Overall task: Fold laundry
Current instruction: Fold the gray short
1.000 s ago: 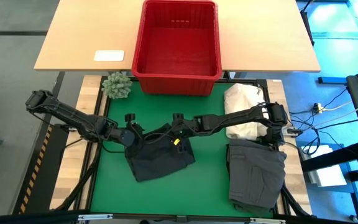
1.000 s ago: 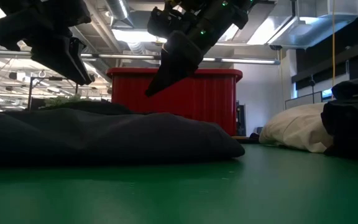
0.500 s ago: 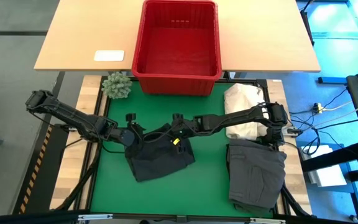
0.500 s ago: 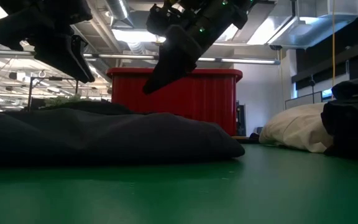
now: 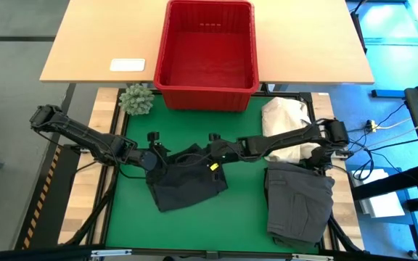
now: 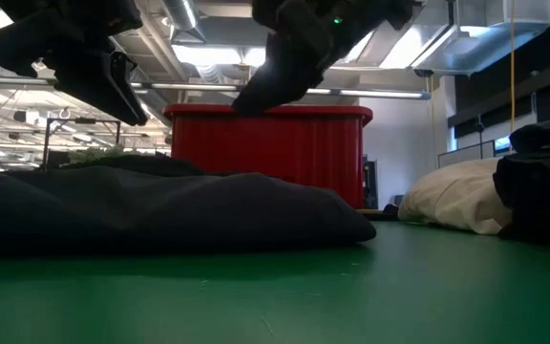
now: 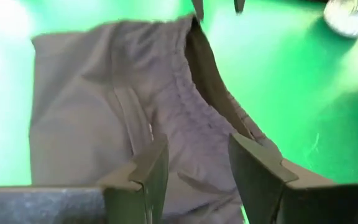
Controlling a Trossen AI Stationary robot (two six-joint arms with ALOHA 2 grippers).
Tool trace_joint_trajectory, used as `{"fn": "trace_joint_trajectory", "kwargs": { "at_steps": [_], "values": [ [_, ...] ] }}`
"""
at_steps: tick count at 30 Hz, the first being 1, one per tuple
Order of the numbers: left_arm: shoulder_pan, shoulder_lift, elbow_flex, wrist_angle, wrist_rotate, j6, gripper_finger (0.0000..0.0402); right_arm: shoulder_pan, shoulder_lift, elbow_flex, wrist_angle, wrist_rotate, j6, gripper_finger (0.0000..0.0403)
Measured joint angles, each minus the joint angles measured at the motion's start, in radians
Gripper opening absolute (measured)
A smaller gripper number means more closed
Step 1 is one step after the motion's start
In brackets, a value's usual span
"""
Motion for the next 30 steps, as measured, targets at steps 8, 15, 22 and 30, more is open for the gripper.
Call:
{"fn": "trace_joint_trajectory", "kwargs": {
  "at_steps": [8,15,22,30],
  "values": [
    [0.0,0.0,-0.001,0.002,0.0,-0.017,0.0138,0.005,-0.076,-0.201,0.313,-0.001,0.042,0.0165],
    [0.0,0.0,-0.001,0.013,0.002,-0.045,0.0138,0.013,-0.082,-0.247,0.428,-0.03,0.055,0.0165],
    [0.0,0.0,-0.001,0.046,0.006,-0.063,0.0138,0.044,-0.082,-0.249,0.43,-0.034,0.011,0.0165],
    [0.0,0.0,-0.001,0.131,0.009,-0.061,0.0138,0.073,-0.082,-0.249,0.43,-0.035,0.004,0.0165]
  ]
}}
